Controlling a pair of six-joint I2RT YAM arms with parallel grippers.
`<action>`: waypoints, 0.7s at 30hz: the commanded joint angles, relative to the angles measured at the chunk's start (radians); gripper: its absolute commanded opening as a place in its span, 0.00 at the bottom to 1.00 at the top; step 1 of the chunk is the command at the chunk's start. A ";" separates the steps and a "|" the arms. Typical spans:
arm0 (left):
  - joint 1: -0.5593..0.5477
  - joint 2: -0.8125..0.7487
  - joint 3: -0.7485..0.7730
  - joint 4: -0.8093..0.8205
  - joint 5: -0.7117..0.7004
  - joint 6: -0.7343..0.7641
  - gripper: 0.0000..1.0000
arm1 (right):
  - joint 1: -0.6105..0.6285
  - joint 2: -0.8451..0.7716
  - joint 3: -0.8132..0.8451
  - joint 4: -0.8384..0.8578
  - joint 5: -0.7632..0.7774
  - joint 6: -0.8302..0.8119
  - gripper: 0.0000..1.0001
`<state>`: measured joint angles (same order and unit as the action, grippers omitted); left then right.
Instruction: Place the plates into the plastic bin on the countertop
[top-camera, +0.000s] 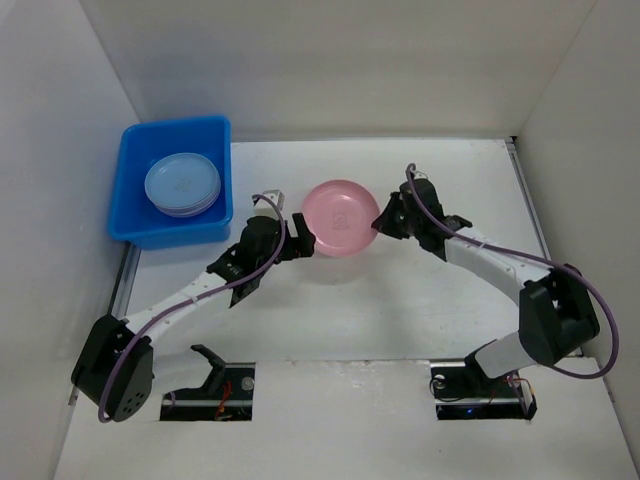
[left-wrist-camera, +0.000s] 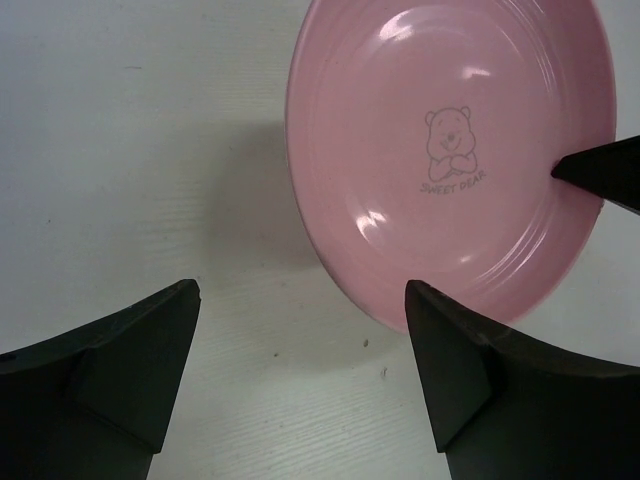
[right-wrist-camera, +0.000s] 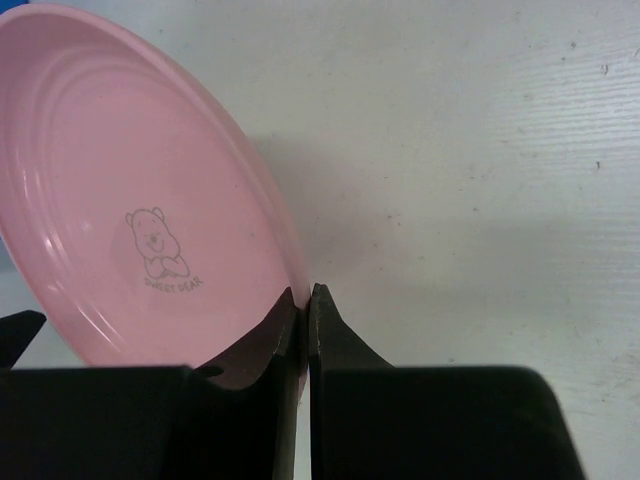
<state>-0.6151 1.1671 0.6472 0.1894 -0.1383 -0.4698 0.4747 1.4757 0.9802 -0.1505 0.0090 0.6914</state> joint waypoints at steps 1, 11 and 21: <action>-0.002 -0.040 -0.004 0.025 0.006 0.013 0.81 | 0.026 -0.048 0.005 0.054 0.023 0.003 0.03; 0.008 -0.029 -0.001 0.025 -0.009 -0.001 0.46 | 0.084 -0.098 0.011 0.029 0.052 -0.001 0.04; 0.021 -0.026 0.006 0.024 -0.024 -0.020 0.05 | 0.126 -0.101 0.005 0.022 0.075 -0.007 0.04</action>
<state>-0.5976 1.1664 0.6472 0.2081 -0.1520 -0.5167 0.5854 1.4017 0.9775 -0.1684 0.0639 0.6895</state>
